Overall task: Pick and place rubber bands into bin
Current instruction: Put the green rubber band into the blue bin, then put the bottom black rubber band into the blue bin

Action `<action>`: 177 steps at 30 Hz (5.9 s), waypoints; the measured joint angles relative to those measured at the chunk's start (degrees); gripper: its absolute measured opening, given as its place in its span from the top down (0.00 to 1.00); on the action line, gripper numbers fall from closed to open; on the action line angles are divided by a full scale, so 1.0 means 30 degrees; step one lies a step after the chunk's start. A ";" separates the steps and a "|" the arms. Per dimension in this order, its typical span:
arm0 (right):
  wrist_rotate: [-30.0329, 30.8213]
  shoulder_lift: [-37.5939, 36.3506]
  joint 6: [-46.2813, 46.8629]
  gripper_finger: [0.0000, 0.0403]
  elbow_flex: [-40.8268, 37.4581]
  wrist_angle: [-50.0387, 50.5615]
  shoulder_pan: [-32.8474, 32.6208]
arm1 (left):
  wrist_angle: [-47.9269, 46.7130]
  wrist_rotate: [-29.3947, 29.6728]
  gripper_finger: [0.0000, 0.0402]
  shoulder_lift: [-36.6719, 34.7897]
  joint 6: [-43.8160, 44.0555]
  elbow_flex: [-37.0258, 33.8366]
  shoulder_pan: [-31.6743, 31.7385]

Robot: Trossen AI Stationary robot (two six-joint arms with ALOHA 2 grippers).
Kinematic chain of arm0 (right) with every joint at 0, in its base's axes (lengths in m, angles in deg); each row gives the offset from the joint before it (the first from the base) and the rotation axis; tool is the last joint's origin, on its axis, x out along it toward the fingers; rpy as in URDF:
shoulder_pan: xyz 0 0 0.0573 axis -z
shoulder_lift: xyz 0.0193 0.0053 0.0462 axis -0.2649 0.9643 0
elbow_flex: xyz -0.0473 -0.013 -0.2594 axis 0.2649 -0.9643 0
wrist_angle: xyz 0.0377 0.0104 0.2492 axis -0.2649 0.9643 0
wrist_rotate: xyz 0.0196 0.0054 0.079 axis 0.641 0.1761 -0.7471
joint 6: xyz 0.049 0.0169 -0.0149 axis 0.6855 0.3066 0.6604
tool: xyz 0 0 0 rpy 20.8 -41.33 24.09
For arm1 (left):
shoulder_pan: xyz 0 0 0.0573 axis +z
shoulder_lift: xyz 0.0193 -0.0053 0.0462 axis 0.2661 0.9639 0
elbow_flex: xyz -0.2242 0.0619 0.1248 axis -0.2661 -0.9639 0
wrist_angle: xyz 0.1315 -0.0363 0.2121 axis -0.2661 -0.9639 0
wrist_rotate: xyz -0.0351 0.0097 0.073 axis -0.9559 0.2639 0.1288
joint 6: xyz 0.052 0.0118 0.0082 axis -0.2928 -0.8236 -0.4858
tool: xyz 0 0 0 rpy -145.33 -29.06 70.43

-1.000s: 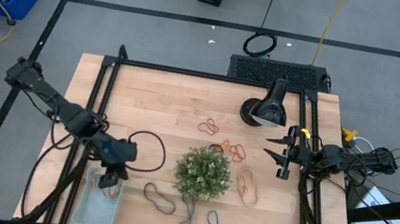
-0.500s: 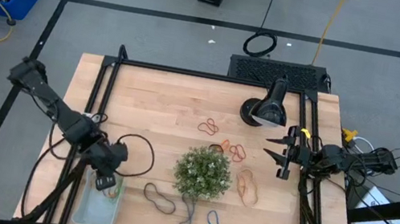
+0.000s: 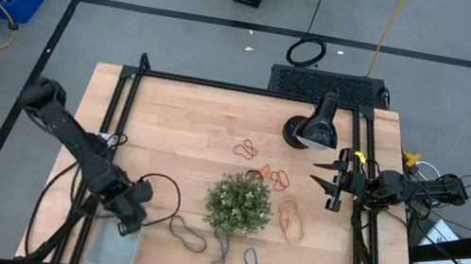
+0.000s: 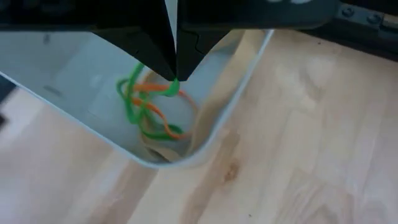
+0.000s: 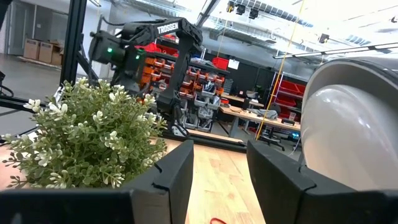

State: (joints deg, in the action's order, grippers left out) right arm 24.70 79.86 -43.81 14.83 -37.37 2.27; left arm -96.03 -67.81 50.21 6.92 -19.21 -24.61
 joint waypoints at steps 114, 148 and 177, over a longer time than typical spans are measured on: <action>-0.0007 0.0000 0.0073 0.64 -0.0003 -0.0020 -0.0004 | 0.9012 0.3308 0.59 0.2472 -0.7228 0.0007 0.4253; -0.0066 0.0000 0.0080 0.64 -0.0006 -0.0013 0.0001 | 0.9084 0.2382 0.59 0.6304 -0.5467 0.0000 0.4253; -0.0073 0.0000 0.0085 0.64 -0.0003 -0.0013 0.0000 | 0.8978 0.1946 0.86 0.6304 -0.5528 0.0000 0.4311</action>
State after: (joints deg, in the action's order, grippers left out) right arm 24.48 79.86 -43.55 14.82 -37.41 2.27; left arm -69.10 -61.97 69.12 -9.67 -19.21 -11.68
